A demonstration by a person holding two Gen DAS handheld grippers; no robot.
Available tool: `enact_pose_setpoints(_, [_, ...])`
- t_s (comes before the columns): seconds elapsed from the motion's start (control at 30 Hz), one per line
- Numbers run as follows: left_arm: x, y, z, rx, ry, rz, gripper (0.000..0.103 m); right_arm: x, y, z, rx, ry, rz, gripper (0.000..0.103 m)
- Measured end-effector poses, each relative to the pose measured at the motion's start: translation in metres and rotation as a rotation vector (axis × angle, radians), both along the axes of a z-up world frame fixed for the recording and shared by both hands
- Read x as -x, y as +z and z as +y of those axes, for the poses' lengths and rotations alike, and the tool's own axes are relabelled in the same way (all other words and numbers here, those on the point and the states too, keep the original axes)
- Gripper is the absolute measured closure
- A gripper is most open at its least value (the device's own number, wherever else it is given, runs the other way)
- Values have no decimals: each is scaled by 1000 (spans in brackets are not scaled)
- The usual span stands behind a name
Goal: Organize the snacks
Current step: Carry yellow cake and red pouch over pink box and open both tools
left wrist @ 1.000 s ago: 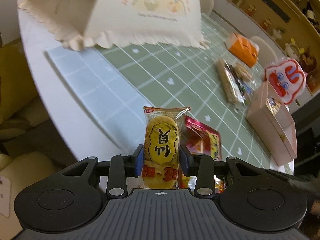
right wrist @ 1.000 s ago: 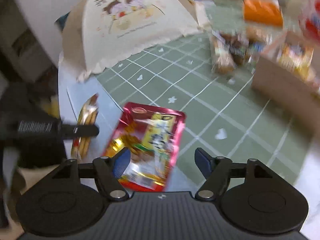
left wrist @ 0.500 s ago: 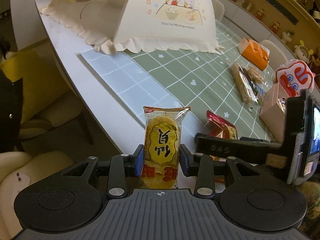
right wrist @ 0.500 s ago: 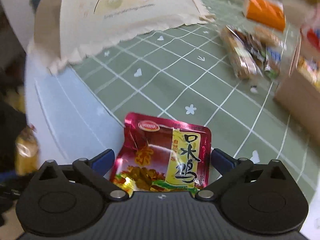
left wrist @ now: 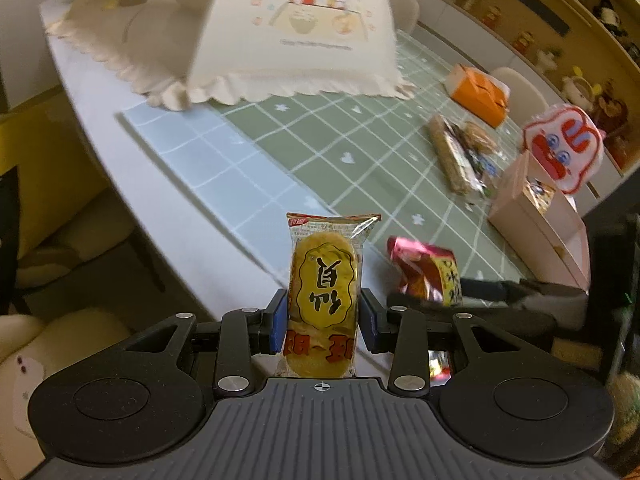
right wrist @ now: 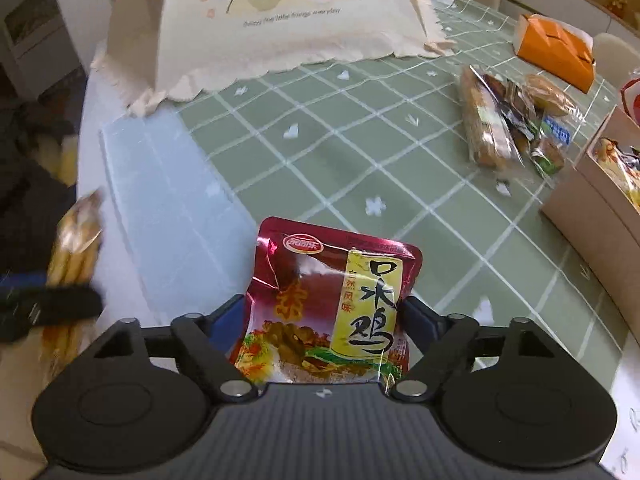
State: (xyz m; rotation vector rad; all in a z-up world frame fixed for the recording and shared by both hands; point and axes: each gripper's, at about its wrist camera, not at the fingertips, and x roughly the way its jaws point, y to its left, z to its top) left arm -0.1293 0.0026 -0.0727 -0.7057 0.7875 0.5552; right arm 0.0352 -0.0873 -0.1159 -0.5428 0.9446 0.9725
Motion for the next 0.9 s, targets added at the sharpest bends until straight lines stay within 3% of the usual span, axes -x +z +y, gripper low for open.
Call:
enact_pose_setpoints(0.27, [-36,-6,-18,24,-124,5,62,10,15,-62,17,0,-54,28])
enact_pose_setpoints(0.53, [-83,-6,-54,49,-316,9,62,-13,49,-124,-61,-183,-54,28])
enact_pose_setpoints(0.7, [-136,44,-75,-30,-469,-88,62,-27,85,-168,-126,-331,-111,28])
enact_pose_setpoints(0.9, [-226,126,-107,-225,-657,-235,62,-41,148,-213,-238,-467,-242,28])
